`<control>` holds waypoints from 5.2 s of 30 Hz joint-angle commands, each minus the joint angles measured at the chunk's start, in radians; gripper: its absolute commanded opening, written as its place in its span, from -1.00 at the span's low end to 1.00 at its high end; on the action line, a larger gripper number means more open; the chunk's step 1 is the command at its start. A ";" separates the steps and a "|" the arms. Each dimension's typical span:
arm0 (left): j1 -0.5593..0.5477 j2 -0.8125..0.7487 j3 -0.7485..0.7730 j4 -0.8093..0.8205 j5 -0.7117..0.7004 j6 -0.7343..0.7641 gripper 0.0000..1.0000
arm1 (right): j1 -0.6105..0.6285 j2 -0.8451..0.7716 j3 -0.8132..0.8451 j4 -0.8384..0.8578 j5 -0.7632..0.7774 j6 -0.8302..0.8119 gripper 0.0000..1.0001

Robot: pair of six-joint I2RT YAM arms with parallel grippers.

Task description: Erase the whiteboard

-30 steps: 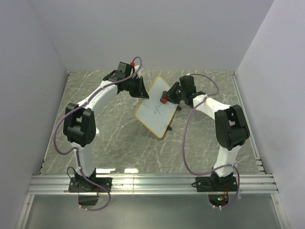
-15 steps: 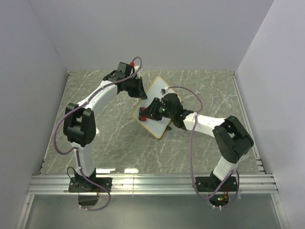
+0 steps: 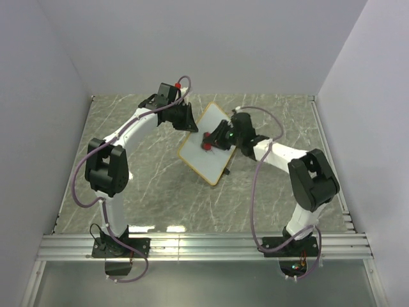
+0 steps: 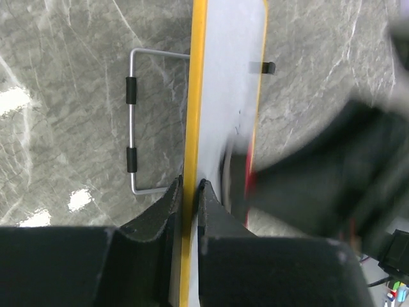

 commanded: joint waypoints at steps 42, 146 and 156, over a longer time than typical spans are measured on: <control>-0.030 -0.083 0.014 -0.047 -0.039 0.013 -0.99 | 0.235 0.065 -0.057 -0.145 0.127 0.145 -1.00; 0.008 -0.251 0.052 -0.062 -0.197 -0.020 0.66 | -0.066 -0.797 -0.134 -0.662 0.603 -0.291 0.99; 0.035 -0.604 -0.234 -0.015 -0.394 -0.063 0.62 | -0.066 -0.951 0.011 -0.749 0.560 -0.300 0.99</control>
